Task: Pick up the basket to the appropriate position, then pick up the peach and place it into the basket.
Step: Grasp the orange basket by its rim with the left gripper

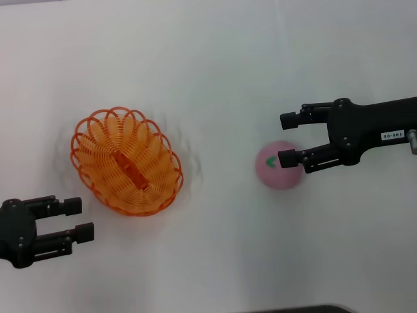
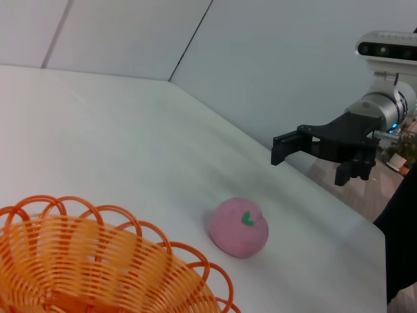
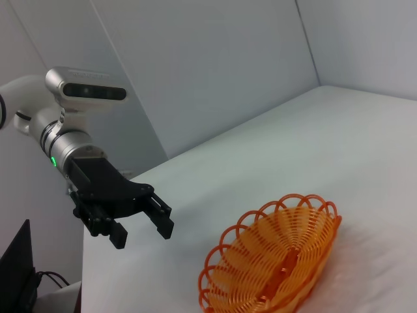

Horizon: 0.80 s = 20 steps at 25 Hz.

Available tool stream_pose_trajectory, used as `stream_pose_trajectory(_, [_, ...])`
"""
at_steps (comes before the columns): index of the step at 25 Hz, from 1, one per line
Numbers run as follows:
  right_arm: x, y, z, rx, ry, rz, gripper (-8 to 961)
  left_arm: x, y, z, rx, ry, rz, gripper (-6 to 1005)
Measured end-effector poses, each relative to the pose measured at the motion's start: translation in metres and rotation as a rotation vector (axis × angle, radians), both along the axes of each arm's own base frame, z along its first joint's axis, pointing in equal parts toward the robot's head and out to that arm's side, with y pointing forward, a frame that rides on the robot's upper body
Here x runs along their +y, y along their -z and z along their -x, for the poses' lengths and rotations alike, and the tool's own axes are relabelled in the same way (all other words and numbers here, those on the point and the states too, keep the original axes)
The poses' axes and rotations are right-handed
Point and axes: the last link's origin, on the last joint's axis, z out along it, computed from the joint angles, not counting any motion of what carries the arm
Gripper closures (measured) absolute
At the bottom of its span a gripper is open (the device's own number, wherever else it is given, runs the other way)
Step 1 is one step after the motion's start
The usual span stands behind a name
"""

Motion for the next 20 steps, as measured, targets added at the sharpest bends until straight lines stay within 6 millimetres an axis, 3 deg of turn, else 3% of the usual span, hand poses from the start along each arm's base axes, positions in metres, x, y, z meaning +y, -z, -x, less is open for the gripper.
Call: stream_pose_trajectory(20, [0.0002,0.0000,-0.0001,-0.001,0.002,-0.001,42,0.0014,-0.0005,-0.0002,0.003,0.002,-0.002,342])
